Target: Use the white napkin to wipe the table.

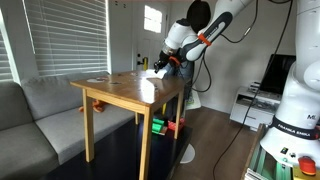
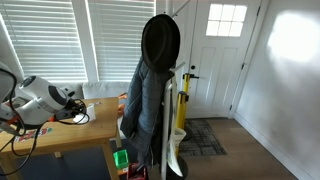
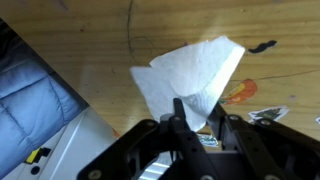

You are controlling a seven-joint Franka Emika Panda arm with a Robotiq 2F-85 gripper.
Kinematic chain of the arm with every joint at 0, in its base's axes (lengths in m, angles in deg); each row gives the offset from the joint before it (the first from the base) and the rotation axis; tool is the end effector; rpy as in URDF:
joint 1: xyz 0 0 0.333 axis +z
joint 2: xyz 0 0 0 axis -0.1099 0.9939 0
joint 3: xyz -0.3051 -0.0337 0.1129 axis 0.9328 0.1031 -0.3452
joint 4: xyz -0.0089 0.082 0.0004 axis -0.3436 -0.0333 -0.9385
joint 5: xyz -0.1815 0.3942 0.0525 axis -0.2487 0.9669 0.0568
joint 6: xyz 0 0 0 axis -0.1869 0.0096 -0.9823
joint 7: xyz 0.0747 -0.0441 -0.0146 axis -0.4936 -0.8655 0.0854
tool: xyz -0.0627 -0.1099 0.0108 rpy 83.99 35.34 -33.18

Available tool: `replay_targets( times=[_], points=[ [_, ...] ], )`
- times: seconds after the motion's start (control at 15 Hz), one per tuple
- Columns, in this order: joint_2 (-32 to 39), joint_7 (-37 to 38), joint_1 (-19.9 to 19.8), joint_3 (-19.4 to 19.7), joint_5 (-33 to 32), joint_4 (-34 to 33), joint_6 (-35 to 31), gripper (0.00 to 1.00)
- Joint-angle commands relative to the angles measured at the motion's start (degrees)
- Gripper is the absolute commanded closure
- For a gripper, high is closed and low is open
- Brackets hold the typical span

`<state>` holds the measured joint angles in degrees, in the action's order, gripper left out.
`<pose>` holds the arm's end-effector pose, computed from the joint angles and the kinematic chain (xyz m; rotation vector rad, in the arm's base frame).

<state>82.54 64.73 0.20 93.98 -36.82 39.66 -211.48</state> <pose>0.6488 0.0675 0.3256 2.7879 0.1527 0.9270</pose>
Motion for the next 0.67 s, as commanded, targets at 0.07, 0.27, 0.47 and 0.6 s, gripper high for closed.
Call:
replay_targets(
  times=[0.07,0.27,0.47,0.6],
  points=[
    [-8.2,-4.2,-0.7,-4.0,10.1,6.2,5.8,0.32],
    [-15.6,-13.5,-0.1,-7.4,23.6,11.3,15.1,0.12],
    [-20.9,-24.0,2.1,-10.6,36.7,14.3,23.3,0.00],
    [-24.9,-31.4,3.8,-11.6,45.5,14.4,31.7,0.00]
  ],
)
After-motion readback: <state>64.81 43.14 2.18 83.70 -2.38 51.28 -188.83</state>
